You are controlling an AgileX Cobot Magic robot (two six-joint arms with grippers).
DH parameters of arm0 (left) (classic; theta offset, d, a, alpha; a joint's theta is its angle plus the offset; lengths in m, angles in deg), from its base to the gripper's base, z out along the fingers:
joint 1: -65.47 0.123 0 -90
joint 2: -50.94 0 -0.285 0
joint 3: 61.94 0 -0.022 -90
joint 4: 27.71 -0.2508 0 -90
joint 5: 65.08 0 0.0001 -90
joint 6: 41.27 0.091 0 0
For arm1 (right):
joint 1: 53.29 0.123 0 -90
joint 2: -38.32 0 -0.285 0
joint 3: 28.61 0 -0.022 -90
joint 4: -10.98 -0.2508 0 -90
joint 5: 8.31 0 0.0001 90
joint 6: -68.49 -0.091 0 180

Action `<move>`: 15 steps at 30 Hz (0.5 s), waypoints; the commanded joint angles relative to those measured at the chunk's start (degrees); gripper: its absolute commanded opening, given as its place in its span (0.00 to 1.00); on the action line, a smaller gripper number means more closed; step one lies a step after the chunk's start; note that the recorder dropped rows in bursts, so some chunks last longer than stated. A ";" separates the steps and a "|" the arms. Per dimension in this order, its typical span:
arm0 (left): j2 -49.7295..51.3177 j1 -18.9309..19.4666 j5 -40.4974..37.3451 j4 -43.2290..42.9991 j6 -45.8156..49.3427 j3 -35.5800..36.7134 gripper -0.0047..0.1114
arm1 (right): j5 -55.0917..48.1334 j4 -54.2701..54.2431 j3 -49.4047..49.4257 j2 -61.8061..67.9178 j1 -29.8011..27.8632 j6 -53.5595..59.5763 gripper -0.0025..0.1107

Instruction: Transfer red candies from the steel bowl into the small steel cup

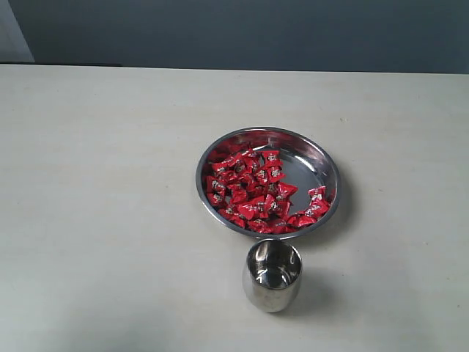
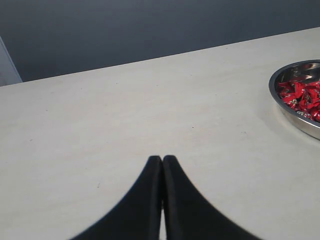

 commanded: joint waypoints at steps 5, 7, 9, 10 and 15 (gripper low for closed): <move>-0.25 -0.30 0.41 0.14 -0.22 -0.06 0.04 | -22.78 0.16 -35.84 42.14 12.11 19.00 0.18; -0.25 -0.30 0.41 0.14 -0.22 -0.06 0.04 | -28.68 -3.06 -41.51 48.85 12.88 19.33 0.32; -0.25 -0.30 0.41 0.14 -0.22 -0.06 0.04 | -35.68 -7.67 -45.22 55.20 12.88 19.77 0.38; -0.25 -0.30 0.41 0.14 -0.22 -0.06 0.04 | -36.83 -8.51 -45.58 56.70 12.88 20.06 0.38; -0.25 -0.30 0.41 0.14 -0.22 -0.06 0.04 | -43.00 -13.90 -45.84 63.31 12.88 23.55 0.38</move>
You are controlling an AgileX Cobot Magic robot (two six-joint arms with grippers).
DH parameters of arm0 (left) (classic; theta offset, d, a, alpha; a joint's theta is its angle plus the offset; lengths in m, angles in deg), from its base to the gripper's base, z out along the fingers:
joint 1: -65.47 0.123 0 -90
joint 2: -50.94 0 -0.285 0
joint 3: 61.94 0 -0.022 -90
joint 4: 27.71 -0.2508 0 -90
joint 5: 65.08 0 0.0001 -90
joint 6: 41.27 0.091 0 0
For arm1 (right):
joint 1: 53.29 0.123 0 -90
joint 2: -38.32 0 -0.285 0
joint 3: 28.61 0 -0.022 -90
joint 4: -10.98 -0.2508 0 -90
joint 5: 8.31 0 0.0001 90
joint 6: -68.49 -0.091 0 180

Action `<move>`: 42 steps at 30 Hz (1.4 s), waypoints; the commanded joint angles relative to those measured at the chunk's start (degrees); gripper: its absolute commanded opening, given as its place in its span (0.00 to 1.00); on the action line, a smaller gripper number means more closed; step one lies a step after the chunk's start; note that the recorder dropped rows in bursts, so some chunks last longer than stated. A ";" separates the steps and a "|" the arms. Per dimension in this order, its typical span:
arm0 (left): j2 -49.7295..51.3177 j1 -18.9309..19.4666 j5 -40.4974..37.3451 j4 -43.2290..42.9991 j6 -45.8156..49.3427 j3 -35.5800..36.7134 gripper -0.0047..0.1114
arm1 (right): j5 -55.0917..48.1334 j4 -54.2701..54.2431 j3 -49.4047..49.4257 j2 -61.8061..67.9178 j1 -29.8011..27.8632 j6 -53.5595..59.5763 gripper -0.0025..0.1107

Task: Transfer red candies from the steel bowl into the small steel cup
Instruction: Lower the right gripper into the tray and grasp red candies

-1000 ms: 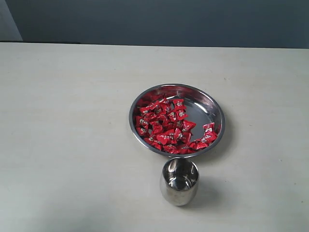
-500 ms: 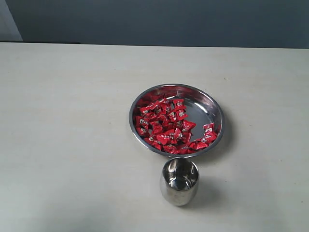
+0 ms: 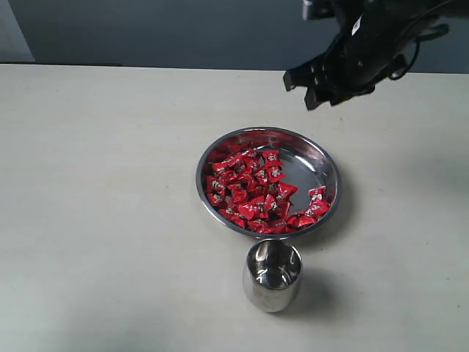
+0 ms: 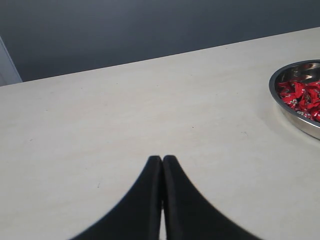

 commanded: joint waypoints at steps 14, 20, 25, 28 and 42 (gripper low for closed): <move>-0.25 -0.30 0.41 0.14 -0.22 -0.06 0.04 | -8.62 -12.93 -0.43 11.32 -0.04 9.15 0.38; -0.25 -0.30 0.41 0.14 -0.22 -0.06 0.04 | -8.67 -14.29 -0.43 14.46 -0.04 10.85 0.38; -0.25 -0.30 0.41 0.14 -0.22 -0.06 0.04 | -8.17 -14.43 -0.43 15.86 -0.04 11.62 0.38; -0.25 -0.30 0.41 0.14 -0.22 -0.06 0.04 | -7.29 -14.58 -0.43 15.86 -0.04 11.62 0.38; -0.25 -0.30 0.41 0.14 -0.22 -0.06 0.04 | -7.01 -14.58 -0.43 15.86 -0.04 11.89 0.38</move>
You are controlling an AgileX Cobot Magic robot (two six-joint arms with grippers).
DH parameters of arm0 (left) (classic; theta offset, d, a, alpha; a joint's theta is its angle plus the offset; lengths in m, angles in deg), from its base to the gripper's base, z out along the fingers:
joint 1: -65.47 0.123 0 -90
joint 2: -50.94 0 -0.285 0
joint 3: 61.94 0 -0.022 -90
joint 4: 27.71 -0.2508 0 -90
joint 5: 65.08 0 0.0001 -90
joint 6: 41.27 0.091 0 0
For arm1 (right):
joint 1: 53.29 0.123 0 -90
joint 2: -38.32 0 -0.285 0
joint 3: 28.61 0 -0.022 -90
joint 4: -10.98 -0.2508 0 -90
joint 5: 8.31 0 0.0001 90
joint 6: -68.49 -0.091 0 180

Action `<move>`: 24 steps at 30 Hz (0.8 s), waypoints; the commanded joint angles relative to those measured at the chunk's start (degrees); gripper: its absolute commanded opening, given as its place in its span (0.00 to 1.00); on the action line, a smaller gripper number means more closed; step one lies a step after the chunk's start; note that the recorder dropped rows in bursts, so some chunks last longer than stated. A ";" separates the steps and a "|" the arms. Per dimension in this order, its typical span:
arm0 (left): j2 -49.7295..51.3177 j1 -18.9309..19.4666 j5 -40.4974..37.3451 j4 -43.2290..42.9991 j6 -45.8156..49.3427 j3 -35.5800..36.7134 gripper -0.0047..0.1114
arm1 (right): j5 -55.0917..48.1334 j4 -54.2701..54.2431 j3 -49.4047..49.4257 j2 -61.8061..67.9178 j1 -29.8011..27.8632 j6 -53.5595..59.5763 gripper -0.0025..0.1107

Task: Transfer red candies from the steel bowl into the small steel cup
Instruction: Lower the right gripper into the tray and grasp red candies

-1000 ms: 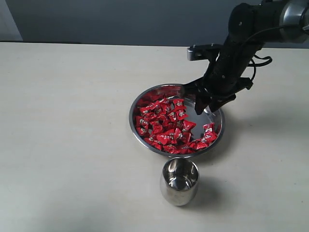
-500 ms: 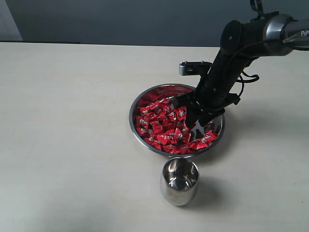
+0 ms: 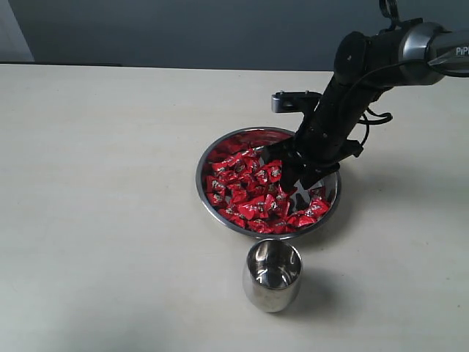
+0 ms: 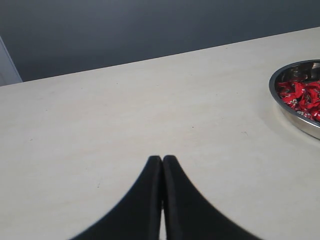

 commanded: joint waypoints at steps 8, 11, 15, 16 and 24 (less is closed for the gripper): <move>-0.25 -0.30 0.41 0.14 -0.22 -0.06 0.04 | -0.26 -0.09 -0.23 0.66 -0.04 0.66 0.38; -0.25 -0.30 0.41 0.14 -0.22 -0.06 0.04 | -0.35 -1.04 -0.23 1.73 -0.04 0.66 0.38; -0.25 -0.30 0.41 0.14 -0.22 -0.06 0.04 | -0.40 -2.46 -0.23 2.85 -0.04 0.66 0.38; -0.25 -0.30 0.41 0.14 -0.22 -0.06 0.04 | -0.26 -2.52 -0.23 2.85 -0.04 0.66 0.38; -0.25 -0.30 0.41 0.14 -0.22 -0.06 0.04 | -0.09 -2.56 -0.34 1.95 -0.04 1.59 0.01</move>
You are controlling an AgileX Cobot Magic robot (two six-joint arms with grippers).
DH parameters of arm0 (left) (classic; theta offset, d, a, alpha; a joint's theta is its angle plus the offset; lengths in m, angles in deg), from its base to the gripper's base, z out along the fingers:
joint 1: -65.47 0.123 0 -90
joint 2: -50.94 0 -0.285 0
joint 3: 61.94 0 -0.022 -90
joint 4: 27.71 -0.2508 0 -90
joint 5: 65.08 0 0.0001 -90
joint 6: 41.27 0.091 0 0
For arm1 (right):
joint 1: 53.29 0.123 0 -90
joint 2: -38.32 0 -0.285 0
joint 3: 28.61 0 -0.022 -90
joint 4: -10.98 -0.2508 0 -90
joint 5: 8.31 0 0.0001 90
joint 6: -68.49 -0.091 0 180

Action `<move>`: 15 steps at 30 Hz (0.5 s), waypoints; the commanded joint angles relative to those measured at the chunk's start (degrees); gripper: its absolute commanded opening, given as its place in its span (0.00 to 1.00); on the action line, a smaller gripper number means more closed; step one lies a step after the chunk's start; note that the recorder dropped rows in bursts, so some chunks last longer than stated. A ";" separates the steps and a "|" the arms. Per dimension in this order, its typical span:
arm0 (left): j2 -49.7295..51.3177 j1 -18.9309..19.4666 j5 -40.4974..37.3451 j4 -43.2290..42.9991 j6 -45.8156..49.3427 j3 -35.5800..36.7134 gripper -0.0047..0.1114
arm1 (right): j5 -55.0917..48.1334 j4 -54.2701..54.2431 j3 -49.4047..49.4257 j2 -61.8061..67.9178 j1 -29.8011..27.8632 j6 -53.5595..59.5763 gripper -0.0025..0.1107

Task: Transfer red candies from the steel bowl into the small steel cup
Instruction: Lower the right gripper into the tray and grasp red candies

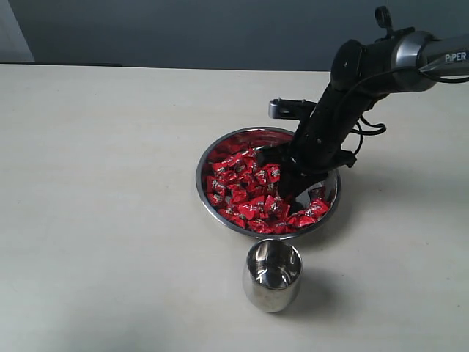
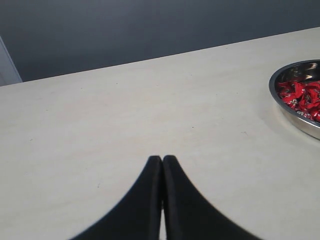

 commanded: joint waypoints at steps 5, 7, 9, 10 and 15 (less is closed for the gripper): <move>-0.25 -0.30 0.41 0.14 -0.22 -0.06 0.04 | 0.04 1.57 -0.12 -3.62 -0.04 1.90 0.02; -0.25 -0.30 0.41 0.14 -0.22 -0.06 0.04 | -0.65 2.39 -0.12 -5.83 -0.04 1.90 0.02; -0.25 -0.30 0.41 0.14 -0.22 -0.06 0.04 | -1.57 2.41 -0.12 -8.24 -0.04 1.90 0.02; -0.25 -0.30 0.41 0.14 -0.22 -0.06 0.04 | -1.93 2.29 -0.12 -9.24 -0.04 1.90 0.02; -0.25 -0.30 0.41 0.14 -0.22 -0.06 0.04 | -6.21 1.10 -0.01 -15.35 -0.04 1.90 0.02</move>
